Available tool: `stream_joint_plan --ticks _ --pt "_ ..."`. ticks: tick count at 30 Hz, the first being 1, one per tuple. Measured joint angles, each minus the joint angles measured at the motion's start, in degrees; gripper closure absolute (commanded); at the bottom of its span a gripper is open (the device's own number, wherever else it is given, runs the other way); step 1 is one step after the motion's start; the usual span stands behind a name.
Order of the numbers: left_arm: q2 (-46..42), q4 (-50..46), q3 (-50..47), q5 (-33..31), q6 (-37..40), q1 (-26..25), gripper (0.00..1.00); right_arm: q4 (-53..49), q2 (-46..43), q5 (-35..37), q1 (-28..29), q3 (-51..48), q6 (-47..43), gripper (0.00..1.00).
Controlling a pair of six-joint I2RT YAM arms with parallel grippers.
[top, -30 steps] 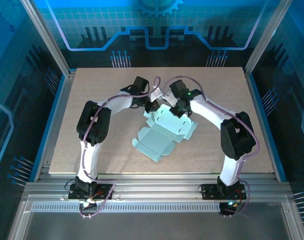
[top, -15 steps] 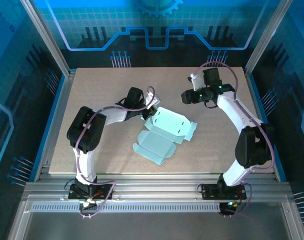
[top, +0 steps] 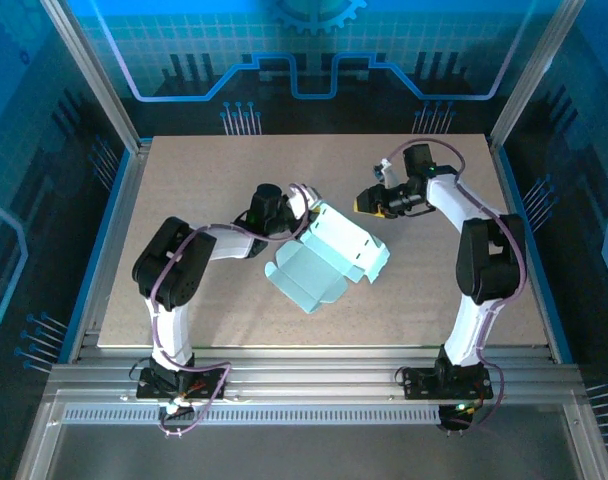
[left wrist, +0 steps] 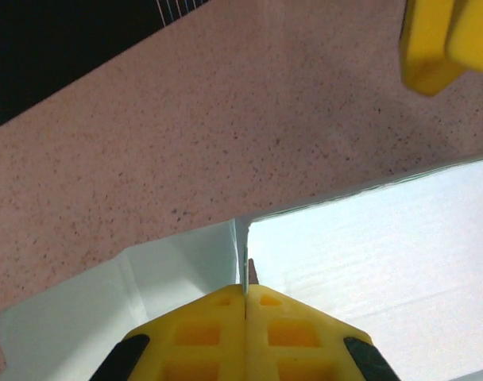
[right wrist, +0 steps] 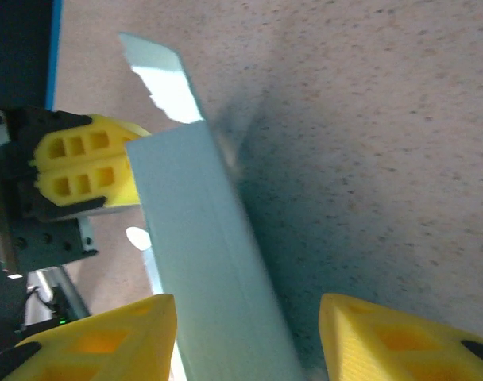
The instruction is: Fold the paper box
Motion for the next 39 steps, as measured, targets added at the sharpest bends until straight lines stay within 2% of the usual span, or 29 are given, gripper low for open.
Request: stream_joint_plan --ticks 11,18,25,31,37,39 --pt "0.0 9.0 -1.1 -4.7 -1.3 -1.6 1.00 3.9 1.8 -6.7 2.8 0.2 4.1 0.55" --pt "0.2 11.8 -1.9 -6.9 -1.6 -2.4 1.00 4.8 1.8 -7.1 2.9 -0.5 4.5 0.59" --pt "1.4 14.2 -2.8 -9.0 -3.0 -2.8 1.00 5.6 1.2 -4.7 3.5 -1.9 4.2 0.54" --pt "1.8 15.6 -3.2 -10.0 -3.0 -2.8 1.00 5.9 -5.0 2.9 4.4 -5.0 3.0 0.52" --pt "2.0 16.7 -3.2 -10.5 -3.0 -2.8 1.00 7.3 -14.8 20.4 10.6 -8.9 -1.9 0.59" --pt "2.2 17.2 -3.3 -10.6 -3.0 -2.8 1.00 8.3 -17.7 23.8 13.1 -11.3 -3.5 0.61"
